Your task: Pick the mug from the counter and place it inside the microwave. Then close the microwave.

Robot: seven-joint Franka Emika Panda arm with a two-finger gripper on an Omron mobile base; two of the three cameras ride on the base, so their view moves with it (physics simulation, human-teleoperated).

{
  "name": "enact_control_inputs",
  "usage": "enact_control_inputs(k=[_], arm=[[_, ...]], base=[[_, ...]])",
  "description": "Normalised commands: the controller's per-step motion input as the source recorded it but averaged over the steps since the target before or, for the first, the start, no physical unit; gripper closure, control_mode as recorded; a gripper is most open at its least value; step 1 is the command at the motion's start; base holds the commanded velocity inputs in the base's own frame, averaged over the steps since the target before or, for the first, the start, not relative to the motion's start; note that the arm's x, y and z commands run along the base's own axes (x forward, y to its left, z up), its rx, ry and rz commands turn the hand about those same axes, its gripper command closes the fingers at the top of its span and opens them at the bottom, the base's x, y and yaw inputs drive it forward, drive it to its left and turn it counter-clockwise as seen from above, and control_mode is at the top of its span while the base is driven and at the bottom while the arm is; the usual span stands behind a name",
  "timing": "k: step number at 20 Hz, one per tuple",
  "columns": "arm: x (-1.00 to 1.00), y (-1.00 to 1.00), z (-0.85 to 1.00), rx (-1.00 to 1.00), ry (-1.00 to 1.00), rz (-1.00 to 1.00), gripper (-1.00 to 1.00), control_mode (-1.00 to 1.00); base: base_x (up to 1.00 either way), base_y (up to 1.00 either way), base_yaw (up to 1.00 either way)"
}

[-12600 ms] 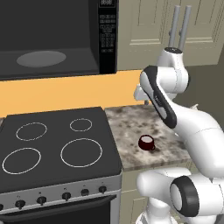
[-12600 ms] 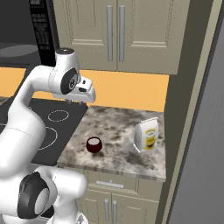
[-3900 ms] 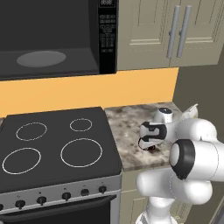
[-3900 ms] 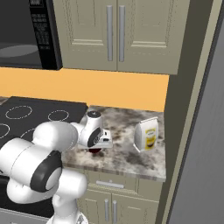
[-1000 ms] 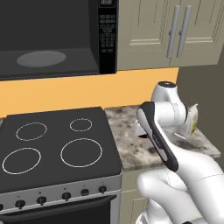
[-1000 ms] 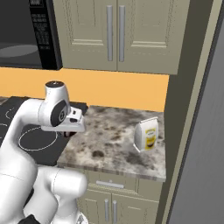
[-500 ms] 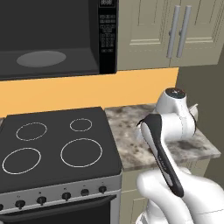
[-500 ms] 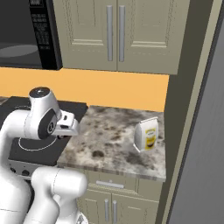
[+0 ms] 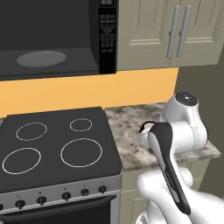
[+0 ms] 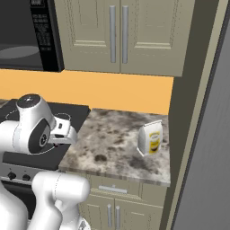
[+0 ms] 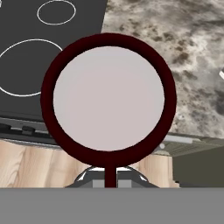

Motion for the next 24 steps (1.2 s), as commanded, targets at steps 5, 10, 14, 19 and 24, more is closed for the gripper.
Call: enact_control_inputs(k=[5,10,14,19,24], arm=[[0.0,0.0,0.21,0.0,0.02,0.0,1.0,-1.0],[0.01,0.0,0.05,0.0,0.07,0.0,1.0,-1.0],[0.0,0.0,0.0,0.0,0.0,0.0,1.0,-1.0],[0.0,0.0,0.0,0.0,0.0,0.0,1.0,-1.0],[0.0,0.0,0.0,0.0,0.0,0.0,1.0,1.0]], base=[[0.0,0.0,0.0],[0.0,0.0,0.0],[0.0,0.0,0.0],[0.0,0.0,0.0],[-0.14,0.0,0.0]])
